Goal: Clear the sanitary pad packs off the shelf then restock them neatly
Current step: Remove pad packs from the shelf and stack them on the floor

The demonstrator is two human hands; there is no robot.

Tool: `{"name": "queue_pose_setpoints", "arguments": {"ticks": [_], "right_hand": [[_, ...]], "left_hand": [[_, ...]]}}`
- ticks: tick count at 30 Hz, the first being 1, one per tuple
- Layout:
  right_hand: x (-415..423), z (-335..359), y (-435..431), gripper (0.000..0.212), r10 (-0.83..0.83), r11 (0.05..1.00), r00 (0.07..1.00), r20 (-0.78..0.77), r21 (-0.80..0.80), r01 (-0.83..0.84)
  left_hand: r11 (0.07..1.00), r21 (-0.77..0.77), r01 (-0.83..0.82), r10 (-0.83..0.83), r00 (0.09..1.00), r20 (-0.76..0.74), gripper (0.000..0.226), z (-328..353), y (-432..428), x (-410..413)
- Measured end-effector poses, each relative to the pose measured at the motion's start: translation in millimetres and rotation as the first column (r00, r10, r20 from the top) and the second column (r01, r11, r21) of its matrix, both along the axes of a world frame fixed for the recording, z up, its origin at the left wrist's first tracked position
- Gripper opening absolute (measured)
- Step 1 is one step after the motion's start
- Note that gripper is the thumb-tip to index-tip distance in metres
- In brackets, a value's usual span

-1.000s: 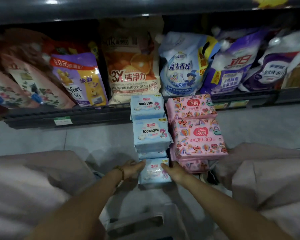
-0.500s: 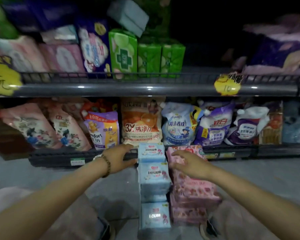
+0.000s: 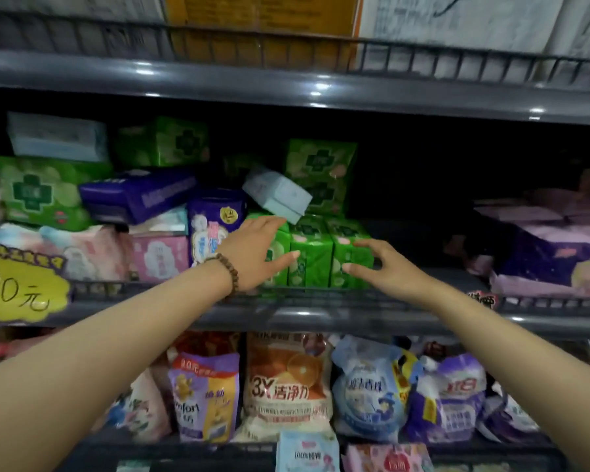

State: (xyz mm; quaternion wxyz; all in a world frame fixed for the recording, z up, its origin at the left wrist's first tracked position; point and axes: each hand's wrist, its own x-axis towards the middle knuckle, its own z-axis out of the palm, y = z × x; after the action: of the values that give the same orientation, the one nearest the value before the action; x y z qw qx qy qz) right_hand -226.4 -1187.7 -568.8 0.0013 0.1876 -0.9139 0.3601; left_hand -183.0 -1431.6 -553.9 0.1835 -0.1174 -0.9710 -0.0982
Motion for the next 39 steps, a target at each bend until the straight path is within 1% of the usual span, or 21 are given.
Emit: {"name": "queue_pose_setpoints", "arguments": {"ticks": [3,5,8,9,11,13,14,16,19,20,22,24,25,27,29,31,33,34,37,38,39], "right_hand": [[-25.8,3.6,-10.9,0.060,-0.045,0.992,0.999,0.003,-0.121,0.045],[-42.9,5.9,-21.9,0.065,-0.072,0.979,0.997,-0.029,-0.191,0.065],[-65.1,14.2,-48.3,0.077,-0.027,0.964,0.996,-0.080,-0.266,0.005],[-71.7,16.9,-58.9,0.080,0.003,0.964,0.995,-0.099,-0.265,-0.029],[-82.3,22.4,-81.8,0.076,0.052,0.959,0.990,-0.133,-0.270,-0.087],[-90.5,26.7,-106.8,0.064,0.054,0.933,0.995,-0.078,-0.352,-0.078],[-93.3,28.4,-118.6,0.060,0.032,0.907,0.999,-0.022,-0.419,-0.038],[-102.5,28.2,-135.4,0.063,-0.080,0.834,0.994,0.079,-0.541,0.110],[-110.8,24.8,-142.4,0.052,-0.225,0.694,0.959,0.170,-0.663,0.280],[-110.1,24.2,-139.7,0.048,-0.246,0.655,0.951,0.187,-0.691,0.306],[-104.5,26.2,-129.5,0.037,-0.253,0.591,0.945,0.209,-0.740,0.322],[-95.1,32.1,-113.2,0.030,-0.193,0.539,0.949,0.247,-0.782,0.314],[-88.4,36.2,-103.3,0.028,-0.141,0.521,0.953,0.269,-0.798,0.303],[-71.0,45.8,-81.9,0.025,-0.038,0.519,0.950,0.310,-0.806,0.284],[-54.3,52.8,-60.1,0.028,0.051,0.514,0.928,0.370,-0.806,0.293],[-38.0,55.3,-40.7,0.037,0.140,0.507,0.894,0.426,-0.806,0.305],[-19.2,51.7,-24.0,0.044,0.218,0.530,0.855,0.471,-0.793,0.302],[-8.7,47.3,-16.5,0.048,0.245,0.553,0.834,0.495,-0.777,0.299],[22.2,21.5,2.1,0.059,0.323,0.604,0.746,0.583,-0.734,0.312],[30.7,9.3,7.7,0.061,0.333,0.605,0.719,0.610,-0.723,0.333],[38.4,-2.9,12.5,0.062,0.344,0.606,0.690,0.636,-0.712,0.355]], "left_hand": [[0.998,0.055,-0.031,0.034,0.999,-0.039,0.079,5.7,2.6,-26.4],[0.979,0.198,-0.057,0.061,0.998,-0.013,0.080,7.2,2.2,-45.0],[0.865,0.491,-0.102,0.081,0.995,0.063,0.073,10.9,-4.5,-68.3],[0.820,0.558,-0.127,0.088,0.991,0.097,0.071,11.7,-7.7,-74.1],[0.766,0.625,-0.152,0.079,0.986,0.144,0.072,12.9,-12.1,-81.1],[0.721,0.685,-0.103,0.015,0.991,0.134,0.071,13.5,-14.4,-85.1],[0.697,0.713,-0.073,-0.020,0.993,0.120,0.068,13.9,-14.4,-86.0],[0.666,0.745,-0.033,-0.060,0.993,0.098,0.069,14.1,-13.9,-86.6],[0.628,0.778,-0.014,-0.117,0.987,0.113,0.093,13.0,-15.6,-88.1],[0.630,0.776,-0.002,-0.144,0.982,0.119,0.098,13.2,-14.6,-86.1],[0.627,0.777,0.060,-0.182,0.981,0.072,0.094,15.5,-12.4,-81.1],[0.620,0.773,0.133,-0.167,0.985,-0.036,0.082,21.4,-9.8,-71.8],[0.639,0.756,0.141,-0.136,0.988,-0.069,0.077,24.4,-9.0,-66.4],[0.698,0.708,0.111,-0.067,0.994,-0.090,0.079,27.7,-7.1,-55.9],[0.717,0.694,0.068,-0.041,0.998,-0.056,0.085,29.1,-2.5,-45.9],[0.681,0.729,0.071,-0.085,0.996,-0.018,0.091,30.3,4.8,-35.0],[0.603,0.790,0.106,-0.195,0.981,0.017,0.095,30.2,12.7,-21.2],[0.575,0.809,0.120,-0.252,0.967,0.035,0.090,28.7,17.5,-12.7],[0.529,0.840,0.123,-0.349,0.934,0.082,0.042,5.9,33.7,13.4],[0.503,0.857,0.112,-0.356,0.930,0.087,0.032,-6.6,38.8,20.3],[0.494,0.864,0.094,-0.359,0.928,0.104,0.028,-20.6,43.1,27.1]]}}
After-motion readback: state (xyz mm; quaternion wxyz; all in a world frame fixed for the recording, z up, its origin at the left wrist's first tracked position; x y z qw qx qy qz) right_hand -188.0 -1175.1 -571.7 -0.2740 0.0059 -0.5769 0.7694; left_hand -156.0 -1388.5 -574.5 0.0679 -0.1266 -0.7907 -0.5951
